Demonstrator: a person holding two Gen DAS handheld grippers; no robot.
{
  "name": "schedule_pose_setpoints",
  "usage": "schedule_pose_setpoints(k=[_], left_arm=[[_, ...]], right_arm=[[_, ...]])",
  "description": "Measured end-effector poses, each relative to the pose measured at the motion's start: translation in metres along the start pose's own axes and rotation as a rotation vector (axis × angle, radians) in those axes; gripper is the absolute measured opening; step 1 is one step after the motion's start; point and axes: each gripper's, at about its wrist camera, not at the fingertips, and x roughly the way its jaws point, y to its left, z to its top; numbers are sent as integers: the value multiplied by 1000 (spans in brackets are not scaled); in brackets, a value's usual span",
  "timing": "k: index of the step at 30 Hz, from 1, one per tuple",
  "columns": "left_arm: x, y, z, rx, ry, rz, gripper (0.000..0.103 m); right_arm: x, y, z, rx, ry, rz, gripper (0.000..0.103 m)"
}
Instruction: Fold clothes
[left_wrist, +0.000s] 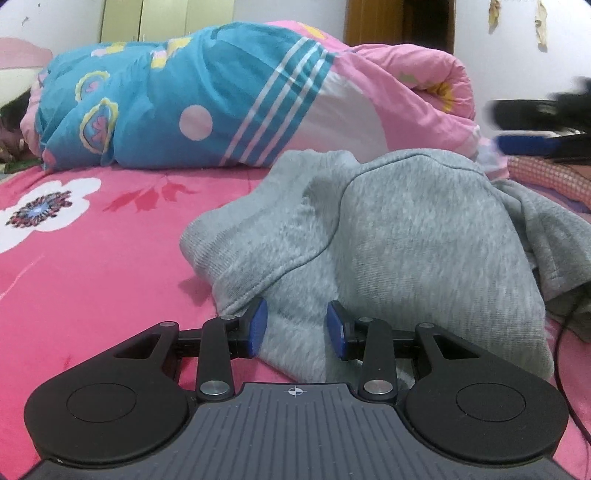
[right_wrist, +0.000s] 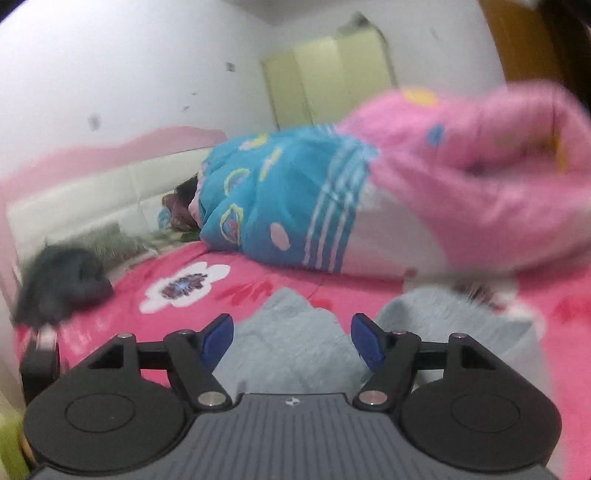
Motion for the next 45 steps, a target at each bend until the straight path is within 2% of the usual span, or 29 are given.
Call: schedule_pose_setpoints(k=[1,3,5,8,12,19,23,24,26,28,32,34,37,39,40,41,43,45], left_arm=[[0,0,-1,-3,1,-4,36],[2,1,-2,-19,3,-17,36],[3,5,-3,-49,5,-37,36],[3,13,-5,-103,-4,-73,36],[-1,27,-7,-196,-20,-118,36],[-32,59,-14,-371,-44,-112,36],[-70,74,-21,-478,-116,-199,39],[-77,72,-21,-481,-131,-228,41],[-87,64,-19,-468,-147,-279,59],[-89,53,-15,-448,-145,-305,68],[-70,36,-5,-397,-96,-293,69],[-55,36,1,-408,-72,-268,69],[-34,35,10,-425,-41,-233,64],[-29,39,12,-443,-42,-219,54],[-27,40,12,-449,-41,-209,44],[-26,42,12,-450,-38,-192,31],[-25,47,8,-457,-21,-162,15],[-29,57,1,-475,-8,-134,12]], right_arm=[[13,-9,2,48,31,17,73],[24,-15,-2,66,53,25,55],[34,-19,-7,80,71,34,25],[18,1,-14,-1,22,68,12],[1,35,-27,-145,18,117,10],[-6,94,-54,-355,79,236,9],[-4,111,-77,-393,122,276,7],[-3,112,-82,-391,136,282,7],[-1,115,-92,-388,159,286,7],[0,117,-101,-384,173,286,7],[0,124,-113,-399,170,273,7],[-1,125,-115,-401,163,270,7],[-2,124,-118,-403,155,269,7],[-3,123,-120,-403,150,274,7],[-3,121,-120,-403,147,276,7],[-3,120,-120,-402,144,278,7],[-4,118,-119,-404,138,277,8],[-8,115,-110,-403,138,279,9]])
